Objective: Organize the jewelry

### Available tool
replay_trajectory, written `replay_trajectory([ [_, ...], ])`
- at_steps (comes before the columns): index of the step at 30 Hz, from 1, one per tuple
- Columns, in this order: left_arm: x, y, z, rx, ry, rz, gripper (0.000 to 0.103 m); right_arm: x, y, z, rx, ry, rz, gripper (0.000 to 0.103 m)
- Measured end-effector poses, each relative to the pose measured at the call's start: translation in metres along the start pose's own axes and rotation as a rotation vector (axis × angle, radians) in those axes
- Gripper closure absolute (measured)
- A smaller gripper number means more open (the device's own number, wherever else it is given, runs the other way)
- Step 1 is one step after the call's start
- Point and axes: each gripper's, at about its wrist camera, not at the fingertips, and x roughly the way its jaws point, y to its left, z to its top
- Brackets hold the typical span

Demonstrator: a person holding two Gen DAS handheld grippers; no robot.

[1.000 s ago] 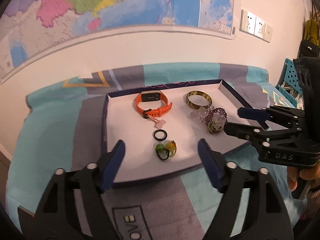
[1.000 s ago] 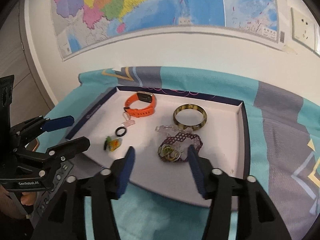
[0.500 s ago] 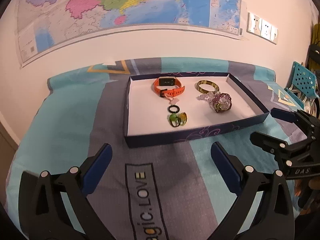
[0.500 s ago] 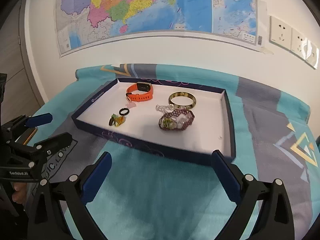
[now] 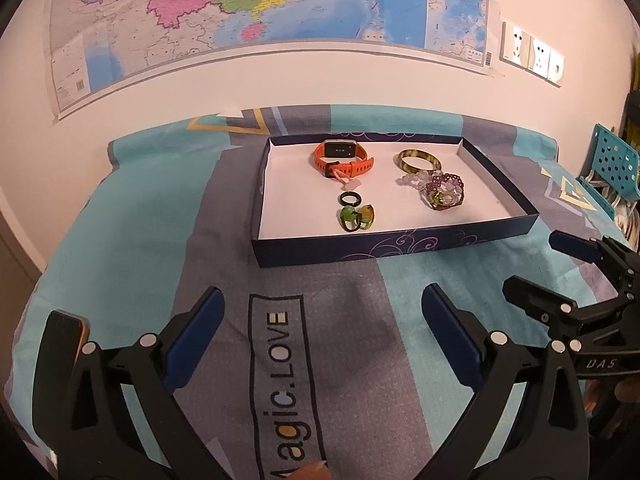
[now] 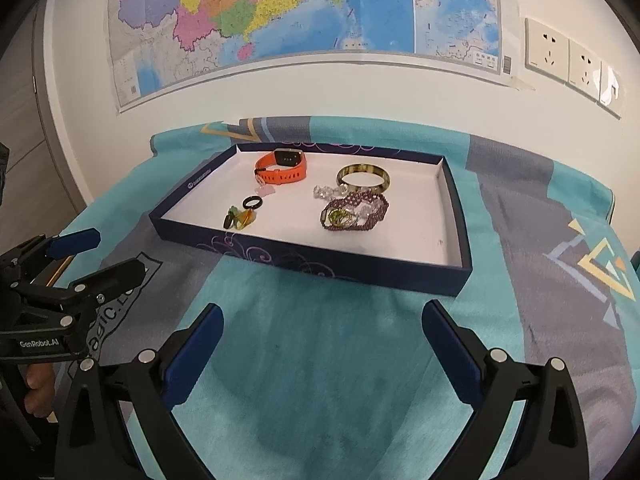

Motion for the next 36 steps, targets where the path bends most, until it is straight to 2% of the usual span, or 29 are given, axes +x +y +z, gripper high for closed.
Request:
replay_trajectory([
  [36,-0.0052,-0.0061,-0.0056,0.012,-0.005,-0.002,0.006,-0.0055,0.0024,-0.0054,0.009,0.002,0.015,0.007],
])
